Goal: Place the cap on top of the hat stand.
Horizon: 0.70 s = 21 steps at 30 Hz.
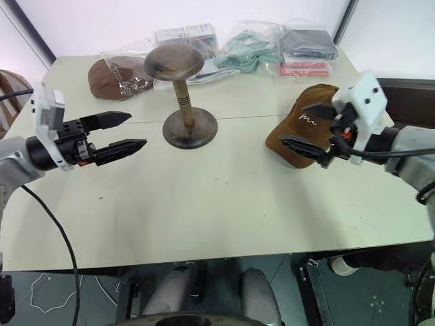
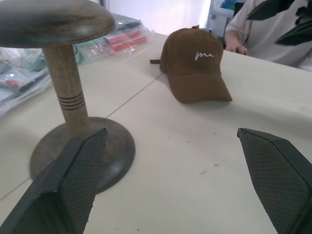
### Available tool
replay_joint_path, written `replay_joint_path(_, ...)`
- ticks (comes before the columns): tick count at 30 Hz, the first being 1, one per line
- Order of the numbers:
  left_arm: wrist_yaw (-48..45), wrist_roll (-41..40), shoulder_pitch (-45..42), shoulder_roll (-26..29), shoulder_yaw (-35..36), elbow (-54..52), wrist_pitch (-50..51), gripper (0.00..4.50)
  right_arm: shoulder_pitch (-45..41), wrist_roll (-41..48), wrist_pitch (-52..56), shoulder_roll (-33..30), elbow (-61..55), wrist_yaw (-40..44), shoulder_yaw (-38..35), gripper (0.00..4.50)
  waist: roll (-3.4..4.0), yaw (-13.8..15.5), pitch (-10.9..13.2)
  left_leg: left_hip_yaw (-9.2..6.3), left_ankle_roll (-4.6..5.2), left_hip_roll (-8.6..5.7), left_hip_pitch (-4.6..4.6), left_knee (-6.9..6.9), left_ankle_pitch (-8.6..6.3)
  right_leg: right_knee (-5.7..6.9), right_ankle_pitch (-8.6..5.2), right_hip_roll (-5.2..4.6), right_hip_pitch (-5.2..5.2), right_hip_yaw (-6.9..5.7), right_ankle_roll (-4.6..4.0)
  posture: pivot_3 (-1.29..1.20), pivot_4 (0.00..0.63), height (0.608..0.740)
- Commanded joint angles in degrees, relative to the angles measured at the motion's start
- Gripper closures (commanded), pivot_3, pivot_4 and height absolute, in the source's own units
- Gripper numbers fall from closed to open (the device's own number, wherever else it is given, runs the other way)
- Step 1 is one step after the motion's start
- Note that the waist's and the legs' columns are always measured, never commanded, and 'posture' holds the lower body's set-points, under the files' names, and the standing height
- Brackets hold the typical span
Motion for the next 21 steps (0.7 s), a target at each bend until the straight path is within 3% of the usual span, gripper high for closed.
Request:
replay_joint_path(1, 0.82, -0.61, 0.16, -0.68, 0.28, -2.25, -0.38, 0.00, 2.41, -5.50, -2.05, 3.47, -6.42, -7.56, 2.69, 0.01, 0.00, 0.03, 0.00, 0.01, 0.00, 0.00, -0.02, 0.00, 0.00, 0.00, 0.00, 0.00, -0.02, 0.00, 0.00, 0.00, 0.150, 0.740)
replay_joint_path(7, 1.41, -0.84, 2.12, -2.12, -0.24, -3.29, -0.21, 0.00, 10.53, -19.63, -7.63, 10.44, -11.75, -19.17, 10.03, 0.01, 0.00, 0.02, 0.00, 0.00, -0.01, 0.00, -0.02, 0.02, 0.01, 0.03, 0.00, 0.02, -0.02, 0.00, 0.01, 0.00, 0.150, 0.740)
replay_joint_path(14, 2.99, -1.08, 3.19, -3.19, -0.82, -4.77, 0.11, 0.00, 22.13, -36.70, -21.18, 12.06, -8.54, -24.18, 13.41, 0.01, 0.01, 0.15, -0.01, 0.00, -0.02, -0.02, -0.02, 0.06, 0.01, 0.04, 0.01, 0.03, 0.02, -0.01, 0.01, 0.00, 0.150, 0.740)
replay_joint_path(21, 4.15, -1.66, 3.89, -3.28, -0.45, -5.98, 0.59, 0.00, 25.52, -48.47, -29.29, 16.49, -2.16, -28.12, 19.49, 0.01, 0.00, -0.06, -0.03, 0.00, -0.05, -0.02, 0.04, 0.04, 0.03, 0.08, 0.01, 0.07, 0.04, 0.00, 0.01, 0.00, 0.150, 0.740)
